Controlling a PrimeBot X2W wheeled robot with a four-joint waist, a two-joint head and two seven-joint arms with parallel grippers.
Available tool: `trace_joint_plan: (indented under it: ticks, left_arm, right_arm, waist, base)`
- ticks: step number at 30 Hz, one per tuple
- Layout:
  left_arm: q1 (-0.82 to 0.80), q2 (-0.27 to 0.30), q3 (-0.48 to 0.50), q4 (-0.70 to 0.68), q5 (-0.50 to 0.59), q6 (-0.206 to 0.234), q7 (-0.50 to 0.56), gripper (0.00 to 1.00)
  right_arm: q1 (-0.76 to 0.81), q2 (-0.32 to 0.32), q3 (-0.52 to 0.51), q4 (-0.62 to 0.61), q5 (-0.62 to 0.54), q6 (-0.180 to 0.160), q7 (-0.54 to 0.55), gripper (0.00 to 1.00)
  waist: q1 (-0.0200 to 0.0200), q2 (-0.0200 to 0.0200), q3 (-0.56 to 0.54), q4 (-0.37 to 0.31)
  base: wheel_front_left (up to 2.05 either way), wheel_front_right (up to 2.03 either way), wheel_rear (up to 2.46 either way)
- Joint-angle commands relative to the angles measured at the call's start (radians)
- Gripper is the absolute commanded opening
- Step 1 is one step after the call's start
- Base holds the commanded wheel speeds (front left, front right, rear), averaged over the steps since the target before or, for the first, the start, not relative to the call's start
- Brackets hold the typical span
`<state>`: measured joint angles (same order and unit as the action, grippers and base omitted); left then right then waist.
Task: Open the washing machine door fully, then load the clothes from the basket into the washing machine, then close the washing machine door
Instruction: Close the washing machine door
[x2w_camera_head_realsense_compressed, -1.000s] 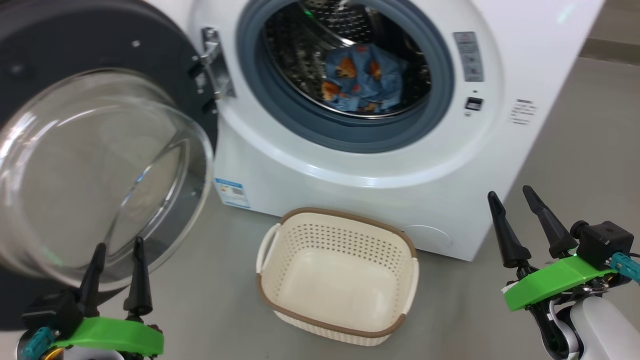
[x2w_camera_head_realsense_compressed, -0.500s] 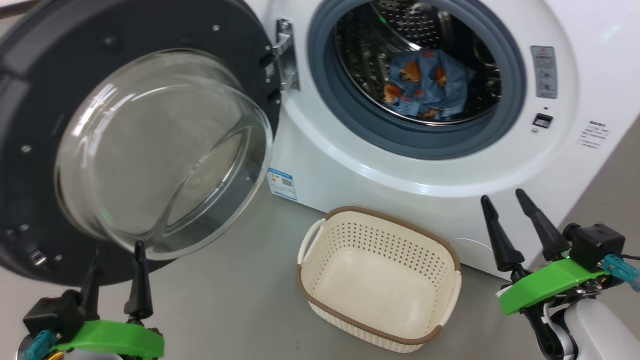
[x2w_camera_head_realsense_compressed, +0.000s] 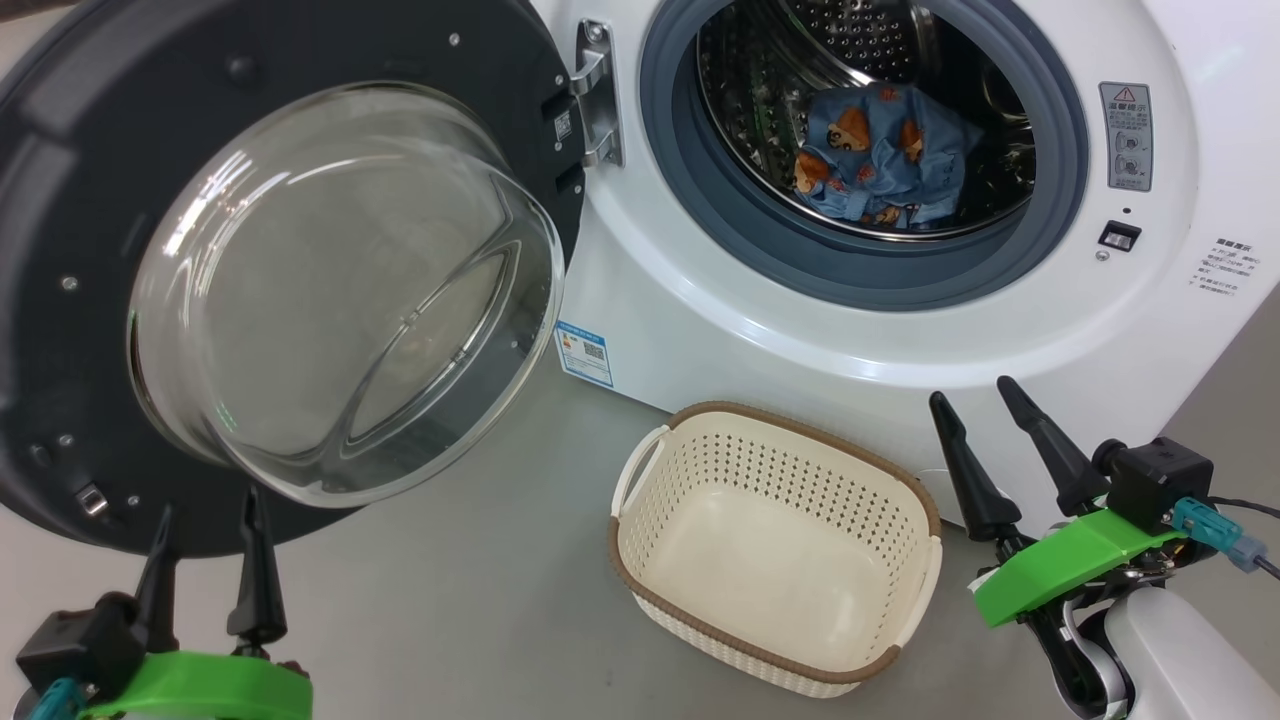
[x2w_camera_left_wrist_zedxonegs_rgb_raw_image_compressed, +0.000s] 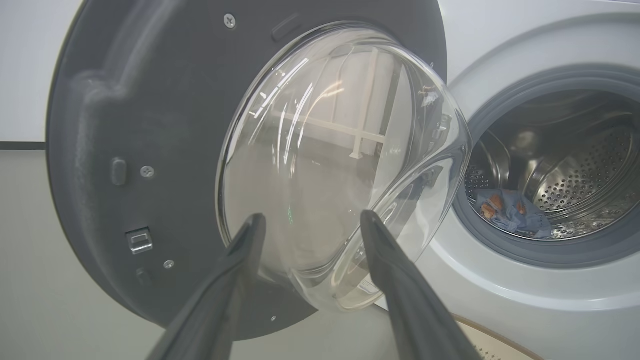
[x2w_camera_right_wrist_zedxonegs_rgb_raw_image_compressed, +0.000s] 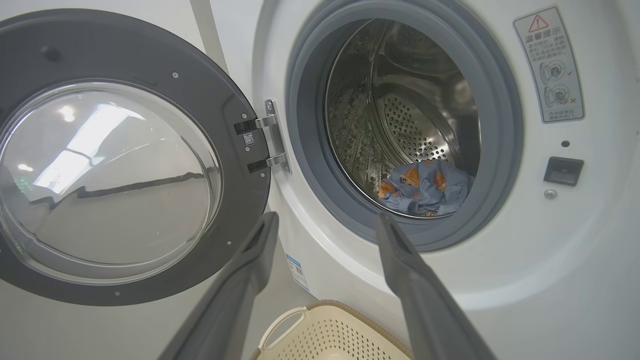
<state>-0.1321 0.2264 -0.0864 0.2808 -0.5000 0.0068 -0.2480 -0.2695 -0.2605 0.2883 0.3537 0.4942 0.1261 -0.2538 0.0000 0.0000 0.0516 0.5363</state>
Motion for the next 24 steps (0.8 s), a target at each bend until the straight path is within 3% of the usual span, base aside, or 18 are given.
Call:
trace_joint_plan:
  ticks: [1, 20, 21, 23, 24]
  left_arm:
    - [-0.005, 0.028, 0.043, -0.032, -0.002, 0.008, -0.01, 1.0]
    - [-0.012, 0.043, 0.031, -0.041, -0.001, 0.007, -0.005, 1.0]
    - [-0.013, 0.045, 0.03, -0.041, -0.002, 0.006, -0.004, 0.92]
    - [-0.017, 0.05, 0.03, -0.044, -0.002, 0.004, -0.004, 0.38]
    - [-0.019, 0.053, 0.031, -0.045, -0.002, 0.002, -0.004, 0.04]
  right_arm:
    - [-0.03, -0.014, 0.021, -0.017, 0.01, 0.005, -0.008, 1.0]
    - [0.004, -0.016, 0.013, -0.022, 0.017, 0.005, -0.008, 1.0]
    - [0.007, -0.015, 0.012, -0.024, 0.016, 0.005, -0.008, 1.0]
    - [0.012, -0.014, 0.01, -0.026, 0.015, 0.005, -0.008, 1.0]
    - [0.015, -0.014, 0.009, -0.027, 0.014, 0.005, -0.008, 1.0]
  waist:
    - [0.0, 0.0, 0.001, 0.0]
    - [0.0, 0.0, -0.026, -0.011]
    - [0.0, 0.0, -0.028, -0.012]
    - [0.0, 0.0, -0.031, -0.013]
    - [0.0, 0.0, -0.032, -0.014]
  base:
    - [0.0, 0.0, 0.0]
    - [0.0, 0.0, 0.0]
    - [0.0, 0.0, 0.0]
    - [0.0, 0.0, 0.0]
    - [0.0, 0.0, 0.0]
